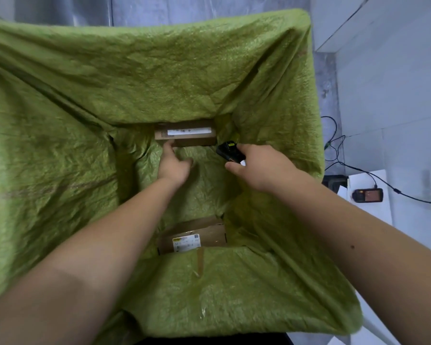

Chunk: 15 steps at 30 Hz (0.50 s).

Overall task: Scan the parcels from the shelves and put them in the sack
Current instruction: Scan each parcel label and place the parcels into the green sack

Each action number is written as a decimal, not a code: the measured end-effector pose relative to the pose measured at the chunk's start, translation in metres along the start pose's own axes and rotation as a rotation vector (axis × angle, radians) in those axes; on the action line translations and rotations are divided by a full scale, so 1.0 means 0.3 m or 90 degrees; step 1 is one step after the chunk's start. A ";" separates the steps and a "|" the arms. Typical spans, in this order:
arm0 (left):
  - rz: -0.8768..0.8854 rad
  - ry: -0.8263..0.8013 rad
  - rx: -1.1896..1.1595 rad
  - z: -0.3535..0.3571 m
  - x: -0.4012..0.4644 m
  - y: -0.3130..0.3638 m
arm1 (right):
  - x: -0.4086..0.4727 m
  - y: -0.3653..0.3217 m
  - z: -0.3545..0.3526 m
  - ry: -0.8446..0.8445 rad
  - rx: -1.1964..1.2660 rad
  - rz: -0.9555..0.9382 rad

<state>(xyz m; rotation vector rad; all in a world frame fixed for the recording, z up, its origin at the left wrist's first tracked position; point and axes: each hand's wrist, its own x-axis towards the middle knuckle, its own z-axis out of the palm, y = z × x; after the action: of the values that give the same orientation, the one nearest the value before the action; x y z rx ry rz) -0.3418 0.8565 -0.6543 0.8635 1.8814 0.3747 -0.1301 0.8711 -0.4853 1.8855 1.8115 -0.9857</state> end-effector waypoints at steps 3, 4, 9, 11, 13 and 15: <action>0.070 -0.061 0.182 -0.031 -0.082 -0.034 | -0.054 0.005 -0.013 0.024 -0.015 -0.004; 0.086 -0.080 0.223 -0.043 -0.112 -0.038 | -0.078 0.007 -0.018 0.030 -0.019 -0.009; 0.100 -0.125 0.297 -0.103 -0.260 0.000 | -0.229 0.038 -0.047 0.056 -0.040 -0.003; 0.140 -0.132 0.333 -0.126 -0.316 0.040 | -0.295 0.055 -0.062 0.077 -0.036 0.002; 0.191 -0.138 0.359 -0.146 -0.377 0.086 | -0.357 0.075 -0.076 0.090 -0.026 0.000; 0.233 -0.140 0.378 -0.156 -0.445 0.135 | -0.421 0.095 -0.087 0.107 -0.005 -0.002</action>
<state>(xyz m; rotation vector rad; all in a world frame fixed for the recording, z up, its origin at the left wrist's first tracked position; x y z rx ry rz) -0.3328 0.7957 -0.5207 1.5884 1.6408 -0.0759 -0.0891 0.7930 -0.3869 2.0147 1.9087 -0.8407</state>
